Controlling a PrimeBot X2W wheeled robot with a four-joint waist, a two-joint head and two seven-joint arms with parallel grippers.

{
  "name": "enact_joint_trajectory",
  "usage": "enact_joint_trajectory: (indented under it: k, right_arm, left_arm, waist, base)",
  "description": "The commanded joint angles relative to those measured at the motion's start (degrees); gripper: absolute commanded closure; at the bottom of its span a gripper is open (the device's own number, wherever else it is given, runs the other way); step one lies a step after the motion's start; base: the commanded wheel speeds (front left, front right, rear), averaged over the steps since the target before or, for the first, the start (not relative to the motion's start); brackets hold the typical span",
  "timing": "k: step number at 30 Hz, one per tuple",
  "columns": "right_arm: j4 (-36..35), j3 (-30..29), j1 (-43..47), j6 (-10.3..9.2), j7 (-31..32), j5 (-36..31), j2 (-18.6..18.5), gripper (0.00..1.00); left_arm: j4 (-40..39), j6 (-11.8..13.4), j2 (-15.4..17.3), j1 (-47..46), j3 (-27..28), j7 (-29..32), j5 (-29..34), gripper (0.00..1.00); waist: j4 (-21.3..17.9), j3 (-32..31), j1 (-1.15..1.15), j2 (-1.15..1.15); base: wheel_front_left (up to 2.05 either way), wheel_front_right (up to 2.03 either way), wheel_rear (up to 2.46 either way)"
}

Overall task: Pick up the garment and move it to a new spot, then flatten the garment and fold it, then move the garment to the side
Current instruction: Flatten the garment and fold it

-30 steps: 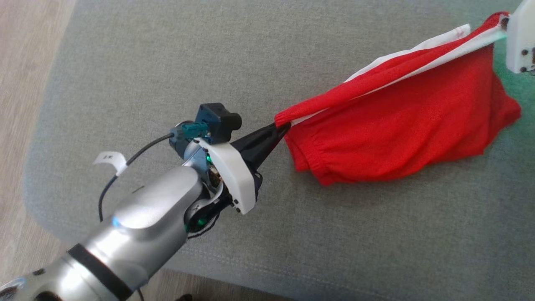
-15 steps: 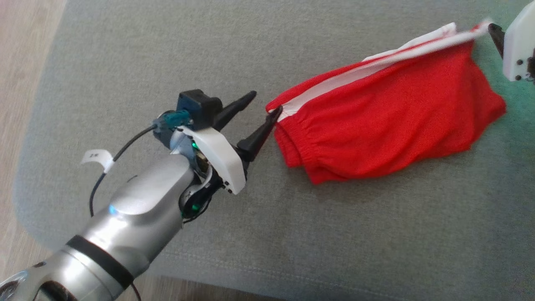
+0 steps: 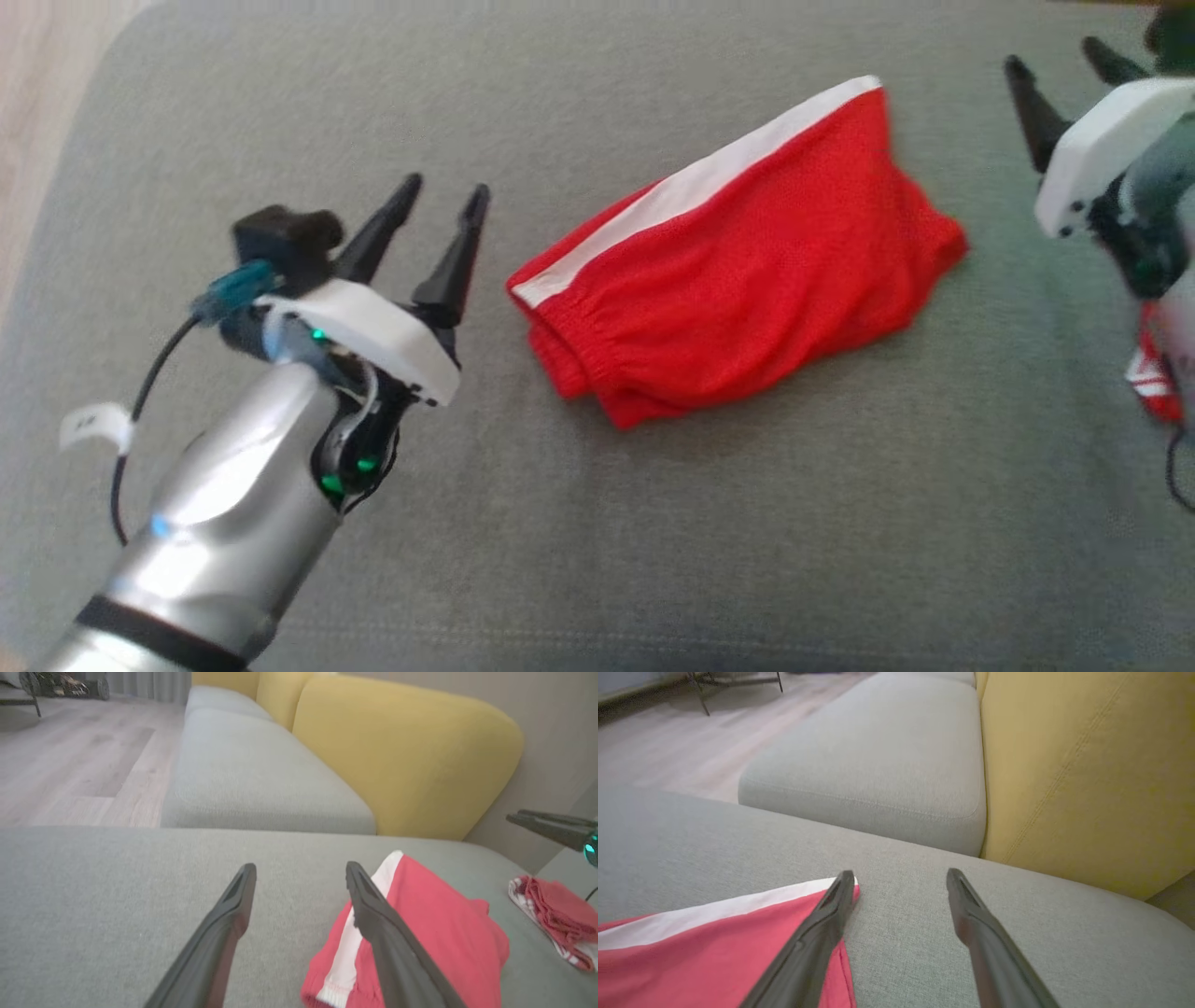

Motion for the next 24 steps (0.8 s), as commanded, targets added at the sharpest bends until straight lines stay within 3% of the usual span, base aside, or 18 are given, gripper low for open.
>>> enact_joint_trajectory:
  k: [1,5,11,24]
  right_arm:
    - [-3.10,0.39,0.73,0.11,-2.62,0.28,0.51,0.00]
    - [-6.39,-0.91,5.08,0.11,-9.46,0.96,0.43,0.00]
    - [-11.47,-4.50,13.86,0.11,-16.90,0.22,0.91,0.00]
    - [-24.48,-18.65,34.07,0.11,-20.99,-6.75,7.83,0.00]
  left_arm:
    - [-2.85,0.90,1.69,0.15,4.78,-0.70,1.12,0.00]
    - [-7.08,2.48,0.18,6.38,12.08,-0.70,4.13,0.00]
    - [-11.24,2.63,-3.69,15.66,20.78,-0.70,9.61,0.00]
    - [-15.70,-0.40,-12.21,28.82,33.19,-0.71,22.15,0.00]
  waist:
    - [-3.11,-2.82,0.00,0.00]
    - [-5.62,-5.18,0.00,0.00]
    - [-8.27,-8.02,0.00,0.00]
    - [-11.15,-9.68,0.00,0.00]
  base:
    - [0.00,0.00,0.00]
    - [0.00,0.00,0.00]
    - [0.00,0.00,0.00]
    - [0.00,0.00,0.00]
